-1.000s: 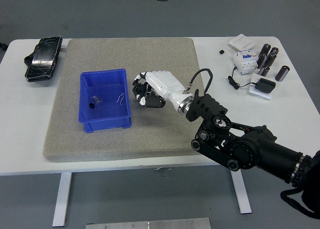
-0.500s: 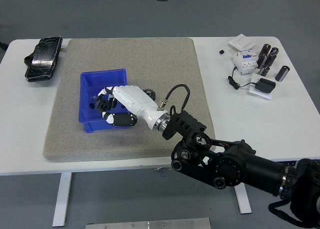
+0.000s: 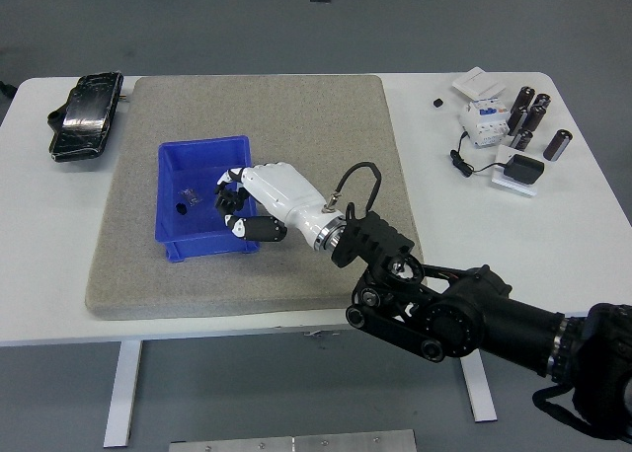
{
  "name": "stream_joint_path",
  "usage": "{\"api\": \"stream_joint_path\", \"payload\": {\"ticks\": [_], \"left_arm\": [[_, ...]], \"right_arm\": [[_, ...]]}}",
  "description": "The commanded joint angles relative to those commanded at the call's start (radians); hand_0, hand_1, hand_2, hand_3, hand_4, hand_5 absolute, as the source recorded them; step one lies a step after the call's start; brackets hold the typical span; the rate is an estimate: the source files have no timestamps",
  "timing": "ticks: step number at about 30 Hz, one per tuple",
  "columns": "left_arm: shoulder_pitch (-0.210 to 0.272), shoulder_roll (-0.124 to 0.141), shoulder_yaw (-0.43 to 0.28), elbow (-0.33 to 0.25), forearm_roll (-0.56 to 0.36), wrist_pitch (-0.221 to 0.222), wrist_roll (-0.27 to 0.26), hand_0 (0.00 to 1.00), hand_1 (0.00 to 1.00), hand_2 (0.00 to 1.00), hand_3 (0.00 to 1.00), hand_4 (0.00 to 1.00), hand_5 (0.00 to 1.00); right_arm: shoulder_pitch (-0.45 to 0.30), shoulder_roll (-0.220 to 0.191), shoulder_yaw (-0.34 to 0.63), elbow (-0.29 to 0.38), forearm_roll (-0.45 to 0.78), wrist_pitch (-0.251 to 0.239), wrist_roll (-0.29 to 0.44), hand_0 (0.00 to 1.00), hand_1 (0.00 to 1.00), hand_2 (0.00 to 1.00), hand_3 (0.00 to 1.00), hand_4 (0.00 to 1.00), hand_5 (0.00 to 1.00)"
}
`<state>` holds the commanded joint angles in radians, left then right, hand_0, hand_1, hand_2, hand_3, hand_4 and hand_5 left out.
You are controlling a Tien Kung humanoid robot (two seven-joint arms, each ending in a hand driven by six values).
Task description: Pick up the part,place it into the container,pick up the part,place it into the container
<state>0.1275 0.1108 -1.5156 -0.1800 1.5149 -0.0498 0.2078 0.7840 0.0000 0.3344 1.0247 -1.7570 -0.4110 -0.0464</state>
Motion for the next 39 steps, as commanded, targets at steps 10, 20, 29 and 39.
{"api": "stream_joint_path", "payload": {"ticks": [10, 20, 29, 39], "left_arm": [[-0.002, 0.000, -0.001, 0.000, 0.000, 0.000, 0.000, 0.667, 0.645, 0.643, 0.573, 0.705, 0.519], [-0.005, 0.001, -0.004, 0.000, 0.005, -0.001, -0.001, 0.667, 0.645, 0.643, 0.570, 0.705, 0.518], [-0.005, 0.000, -0.006, 0.000, 0.008, -0.001, 0.000, 0.668, 0.645, 0.643, 0.567, 0.704, 0.518], [-0.007, 0.002, -0.009, 0.000, 0.011, -0.002, -0.001, 0.668, 0.645, 0.643, 0.568, 0.705, 0.520]], "right_arm": [[0.007, 0.000, -0.003, -0.027, -0.024, 0.023, -0.025, 0.831, 0.766, 0.749, 0.698, 0.625, 0.453], [0.012, 0.000, -0.024, -0.049, -0.034, 0.048, -0.046, 0.865, 0.791, 0.776, 0.717, 0.651, 0.465], [0.013, 0.000, 0.018, -0.045, -0.009, 0.034, -0.034, 0.885, 0.804, 0.797, 0.764, 0.731, 0.503], [0.084, 0.000, 0.122, -0.173, 0.031, 0.040, -0.024, 0.847, 0.767, 0.771, 0.746, 0.744, 0.529]]}}
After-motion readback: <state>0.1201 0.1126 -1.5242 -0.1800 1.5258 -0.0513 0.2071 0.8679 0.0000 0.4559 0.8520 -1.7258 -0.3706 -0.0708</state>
